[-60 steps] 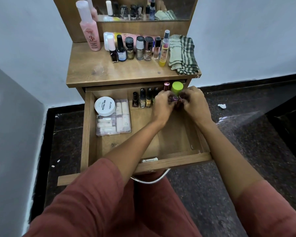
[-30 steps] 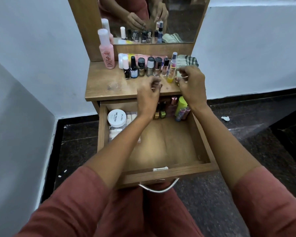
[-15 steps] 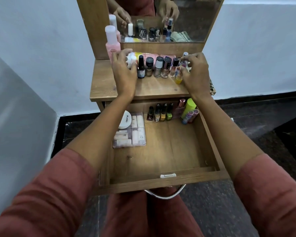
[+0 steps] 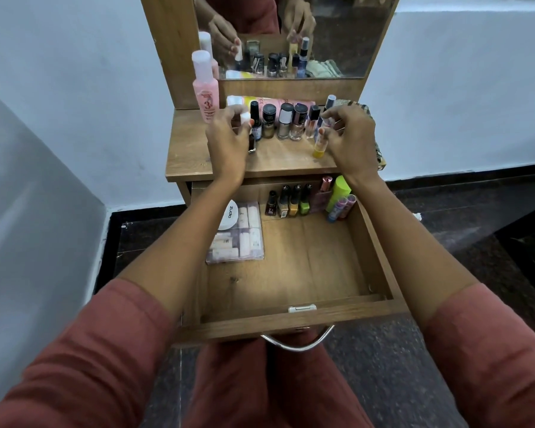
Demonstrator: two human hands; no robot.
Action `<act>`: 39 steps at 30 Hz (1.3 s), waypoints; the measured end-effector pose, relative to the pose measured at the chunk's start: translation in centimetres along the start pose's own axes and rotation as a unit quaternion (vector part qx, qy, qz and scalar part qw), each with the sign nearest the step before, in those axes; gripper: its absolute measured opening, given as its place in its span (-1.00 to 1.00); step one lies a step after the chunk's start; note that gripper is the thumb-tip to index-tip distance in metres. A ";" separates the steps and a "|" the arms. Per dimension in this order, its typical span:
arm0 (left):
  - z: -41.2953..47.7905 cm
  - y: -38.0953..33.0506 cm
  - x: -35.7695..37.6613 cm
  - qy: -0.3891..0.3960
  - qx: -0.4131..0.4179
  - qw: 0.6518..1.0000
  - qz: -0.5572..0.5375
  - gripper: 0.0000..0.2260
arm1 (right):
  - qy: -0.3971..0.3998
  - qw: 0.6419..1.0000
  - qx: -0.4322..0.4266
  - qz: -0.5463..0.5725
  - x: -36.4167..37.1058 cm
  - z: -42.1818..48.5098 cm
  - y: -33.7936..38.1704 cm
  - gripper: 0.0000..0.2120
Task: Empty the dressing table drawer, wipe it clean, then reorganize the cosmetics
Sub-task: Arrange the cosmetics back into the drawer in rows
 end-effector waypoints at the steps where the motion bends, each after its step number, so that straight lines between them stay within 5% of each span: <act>1: -0.5 -0.2 -0.1 0.001 0.001 1.000 -0.005 -0.81 | 0.001 1.000 0.001 0.003 -0.2 -0.3 0.1 -0.81; 14: -8.3 -2.6 1.3 0.065 0.039 0.995 -0.062 -0.80 | 0.028 0.998 0.016 0.046 -2.6 -4.9 0.1 -0.76; 27: -12.0 -1.7 5.5 0.197 0.004 0.980 0.001 -0.83 | 0.152 0.986 0.048 -0.054 -1.7 -8.2 -4.4 -0.75; 39: -12.4 -0.7 7.9 0.240 0.024 0.969 0.049 -0.82 | 0.162 0.974 0.007 -0.158 -0.3 -8.2 -6.0 -0.78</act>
Point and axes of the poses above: each hand's wrist, its own z-axis towards the middle knuckle, its own x-axis out of the palm, y = z × x, the point moved 1 cm from there along z, towards the middle knuckle, and after that the axes turned 6 degrees about z, right-handed, at the moved point
